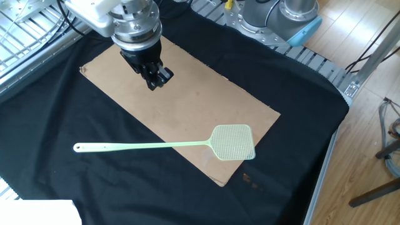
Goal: Swat with a flyswatter
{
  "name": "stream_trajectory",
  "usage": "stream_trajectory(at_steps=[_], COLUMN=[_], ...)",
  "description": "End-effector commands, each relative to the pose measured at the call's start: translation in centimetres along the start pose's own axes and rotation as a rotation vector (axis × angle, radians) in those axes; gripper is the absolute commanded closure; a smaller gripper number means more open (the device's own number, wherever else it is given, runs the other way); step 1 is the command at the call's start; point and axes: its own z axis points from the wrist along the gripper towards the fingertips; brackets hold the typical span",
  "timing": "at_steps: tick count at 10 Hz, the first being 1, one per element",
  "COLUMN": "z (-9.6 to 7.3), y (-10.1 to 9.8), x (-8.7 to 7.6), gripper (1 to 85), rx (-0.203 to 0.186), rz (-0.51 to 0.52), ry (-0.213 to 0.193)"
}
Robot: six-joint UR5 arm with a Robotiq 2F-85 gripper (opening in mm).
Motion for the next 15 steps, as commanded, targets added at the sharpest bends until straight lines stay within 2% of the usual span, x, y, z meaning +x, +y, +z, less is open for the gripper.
stream_trajectory(at_steps=[1,2,3,6,7,8,9,11,12,13,14,15], z=[-0.8,-0.7,-0.6,0.1,0.2,0.0,-0.2,-0.3,-0.6,-0.8,-0.7,-0.8], y=[2.3,1.4,1.3,2.0,2.7,2.6,2.6,3.6,4.2,2.7,2.1,3.2], x=[-0.6,-0.7,-1.2,-2.4,-2.6,-2.4,-1.7,-1.2,-1.3,-2.0,-2.8,-3.0], gripper=[83.3,83.7,83.7,83.3,83.3,83.3,83.3,83.3,83.3,83.3,83.3,83.3], rx=[-0.077,-0.044,-0.039,-0.053,-0.051,-0.025,-0.024,-0.060,-0.083,-0.018,-0.005,-0.048], rz=[-0.037,-0.071,-0.077,-0.015,0.012,0.014,-0.010,-0.046,-0.061,-0.071,-0.095,-0.117], ry=[-0.031,-0.037,-0.049,-0.084,-0.079,-0.070,-0.047,-0.031,-0.044,-0.078,-0.113,-0.124])
